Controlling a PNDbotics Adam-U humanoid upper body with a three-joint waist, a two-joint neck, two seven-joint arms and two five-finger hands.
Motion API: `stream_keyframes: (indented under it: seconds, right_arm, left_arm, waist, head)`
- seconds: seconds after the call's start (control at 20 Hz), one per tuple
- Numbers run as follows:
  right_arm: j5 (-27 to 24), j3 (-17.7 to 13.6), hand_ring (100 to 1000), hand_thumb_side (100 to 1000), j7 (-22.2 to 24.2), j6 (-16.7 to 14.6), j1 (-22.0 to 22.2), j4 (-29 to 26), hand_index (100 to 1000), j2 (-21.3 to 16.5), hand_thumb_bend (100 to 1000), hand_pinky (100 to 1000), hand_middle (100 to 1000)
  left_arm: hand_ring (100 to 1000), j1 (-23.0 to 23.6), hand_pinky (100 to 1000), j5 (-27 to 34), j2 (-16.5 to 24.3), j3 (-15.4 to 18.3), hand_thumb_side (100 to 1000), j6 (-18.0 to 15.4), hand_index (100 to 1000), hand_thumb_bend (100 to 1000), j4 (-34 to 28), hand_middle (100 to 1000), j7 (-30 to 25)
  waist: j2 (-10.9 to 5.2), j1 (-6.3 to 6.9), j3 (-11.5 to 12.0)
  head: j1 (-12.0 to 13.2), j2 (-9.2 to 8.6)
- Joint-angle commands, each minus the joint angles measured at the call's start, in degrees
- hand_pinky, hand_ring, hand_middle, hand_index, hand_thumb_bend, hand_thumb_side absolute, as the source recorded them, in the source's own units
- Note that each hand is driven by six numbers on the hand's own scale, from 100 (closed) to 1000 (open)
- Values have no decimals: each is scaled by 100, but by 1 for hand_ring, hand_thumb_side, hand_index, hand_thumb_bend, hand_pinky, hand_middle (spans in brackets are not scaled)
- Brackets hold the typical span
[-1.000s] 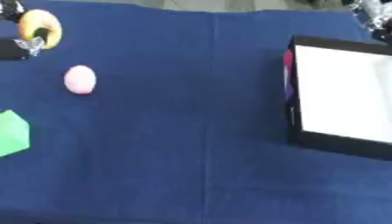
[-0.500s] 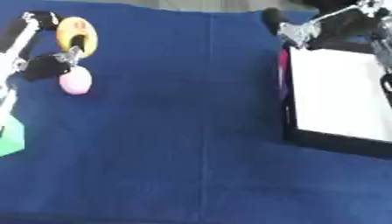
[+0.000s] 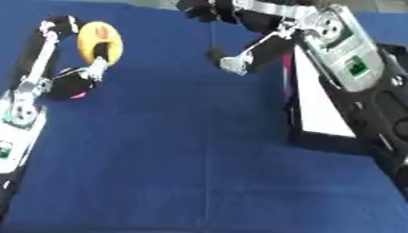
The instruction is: Pick up the objects with one hand, pass them to the other hand, and then place them into the box on the other side of the table.
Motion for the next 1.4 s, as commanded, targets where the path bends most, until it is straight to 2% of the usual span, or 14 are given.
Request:
stream_keyframes:
  seconds: [0.05,0.6,1.15,1.4]
  right_arm:
    - [219,55,1000,103,-55,-56,-197,194,1000,108,100,1000,1000]
    - [628,238,1000,151,-379,53,-488,818,1000,593,100,1000,1000]
    - [508,304,1000,260,-120,361,-578,954,1000,822,100,1000,1000]
    - [372,321,1000,270,50,529,-588,885,1000,832,100,1000,1000]
  left_arm:
    - [690,-65,849,58,-108,-74,475,-112,564,100,-106,549,89]
    - [685,-112,847,68,-406,-308,465,-444,562,100,-116,545,265]
    - [685,-253,840,-271,-516,-500,400,-957,564,100,38,545,302]
    - [685,-296,839,-408,-562,-507,402,-1027,564,100,216,540,384]
  waist:
    - [-159,7,27]
    - [-98,-32,175]
    - [-71,-50,246]
    - [-71,-54,239]
  head:
    - [-71,27]
    - [-298,30]
    - [-431,45]
    - [-434,53]
